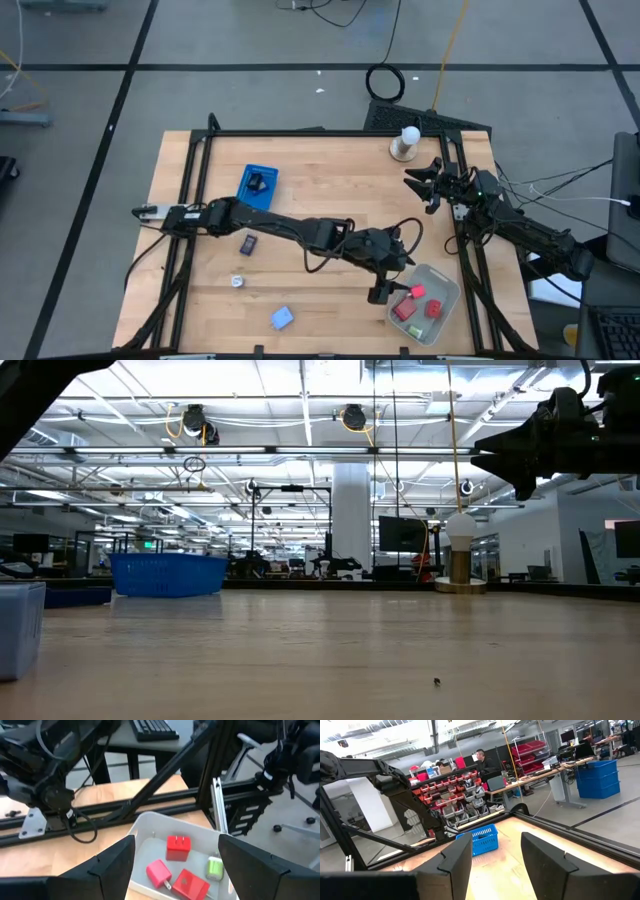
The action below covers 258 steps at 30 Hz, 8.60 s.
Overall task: Pick & Place Office items
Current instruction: Put the blue charger adapter into the white bin
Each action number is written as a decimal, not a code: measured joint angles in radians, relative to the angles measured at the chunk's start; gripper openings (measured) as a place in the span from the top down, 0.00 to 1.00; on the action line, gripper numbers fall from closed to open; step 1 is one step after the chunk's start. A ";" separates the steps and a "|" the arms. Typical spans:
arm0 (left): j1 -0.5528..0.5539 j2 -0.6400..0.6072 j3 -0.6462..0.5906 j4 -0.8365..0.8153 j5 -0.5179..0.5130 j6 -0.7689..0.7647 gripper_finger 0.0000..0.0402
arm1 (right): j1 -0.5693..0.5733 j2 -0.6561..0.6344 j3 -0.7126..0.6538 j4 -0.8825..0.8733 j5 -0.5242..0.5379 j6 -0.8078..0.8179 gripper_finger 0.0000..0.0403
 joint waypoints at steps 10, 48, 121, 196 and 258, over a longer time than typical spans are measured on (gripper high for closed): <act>0.010 -0.038 -0.005 -0.024 0.086 0.003 0.36 | 0.000 0.000 0.000 0.000 0.000 0.000 0.60; 0.020 -1.153 -1.528 0.167 -0.003 -0.761 0.34 | 0.000 0.000 0.000 0.001 0.000 0.000 0.60; -0.460 -0.385 -0.610 -0.825 -0.181 -1.224 0.34 | 0.000 0.000 0.000 0.000 0.000 0.000 0.60; -0.450 -0.160 -0.659 -0.622 -0.061 -1.231 0.06 | 0.000 0.000 0.000 -0.001 0.000 0.000 0.60; -0.148 -0.416 -0.660 -0.662 -0.188 -0.662 0.48 | 0.000 0.000 0.000 0.000 0.000 0.000 0.60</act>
